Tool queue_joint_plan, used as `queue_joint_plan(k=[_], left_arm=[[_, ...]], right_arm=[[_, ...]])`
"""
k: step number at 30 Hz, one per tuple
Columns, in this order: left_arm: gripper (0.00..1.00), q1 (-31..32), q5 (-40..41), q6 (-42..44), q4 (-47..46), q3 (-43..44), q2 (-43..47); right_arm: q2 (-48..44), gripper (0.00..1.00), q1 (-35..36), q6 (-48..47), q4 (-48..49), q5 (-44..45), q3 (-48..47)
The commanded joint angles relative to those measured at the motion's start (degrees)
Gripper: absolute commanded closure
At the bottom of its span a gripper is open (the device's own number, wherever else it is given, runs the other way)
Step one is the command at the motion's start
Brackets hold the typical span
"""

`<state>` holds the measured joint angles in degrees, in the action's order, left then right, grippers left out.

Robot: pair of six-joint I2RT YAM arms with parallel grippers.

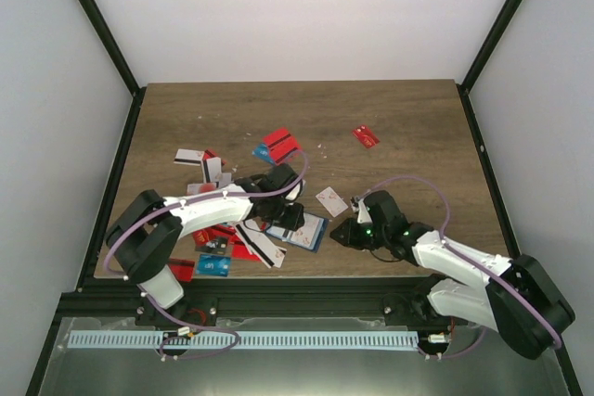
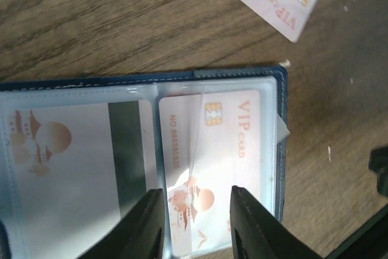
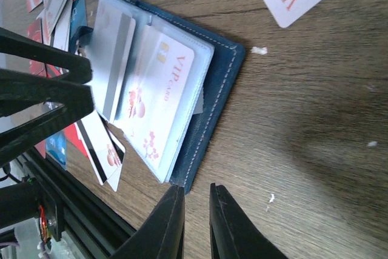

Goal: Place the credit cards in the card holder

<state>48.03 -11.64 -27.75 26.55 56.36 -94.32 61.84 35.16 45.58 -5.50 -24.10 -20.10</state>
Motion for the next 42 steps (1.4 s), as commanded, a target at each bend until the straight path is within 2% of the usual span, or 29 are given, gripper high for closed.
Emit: queue_joint_plan(k=[1, 5, 8, 11, 15, 21, 32, 42], left_arm=[[0.73, -0.19, 0.36, 0.65, -2.09, -0.63, -2.31], [0.89, -0.17, 1.01, 0.37, -2.27, -0.79, -3.84], [0.93, -0.25, 2.46, -0.06, -1.99, -0.87, -4.69], [0.93, -0.15, 4.56, -0.77, -1.15, -0.60, -5.34], [0.87, -0.15, 5.22, -1.15, -0.71, -0.65, -5.48], [0.87, -0.06, 5.83, -1.63, -0.08, -0.92, -6.24], [0.87, -0.11, 0.45, -3.06, -3.44, -2.38, -5.92], [0.87, 0.03, -7.24, -4.74, -8.97, -3.86, -4.97]], right_arm=[[1.22, 0.86, -0.26, -1.06, 2.17, -1.84, -2.52], [1.80, 0.86, -0.26, -0.99, 2.42, -1.89, -2.39], [1.80, 0.86, -0.26, -0.94, 2.49, -1.92, -2.39], [1.65, 0.86, -0.25, -1.00, 2.47, -1.95, -2.31], [1.81, 0.86, -0.26, -1.23, 2.41, -1.90, -2.15], [4.03, 0.86, -0.18, -1.25, 4.60, -3.42, -1.94], [13.47, 0.88, 1.48, -0.39, 11.81, -4.71, -3.56], [18.32, 0.89, 1.72, -0.61, 12.17, -3.72, -5.04]])
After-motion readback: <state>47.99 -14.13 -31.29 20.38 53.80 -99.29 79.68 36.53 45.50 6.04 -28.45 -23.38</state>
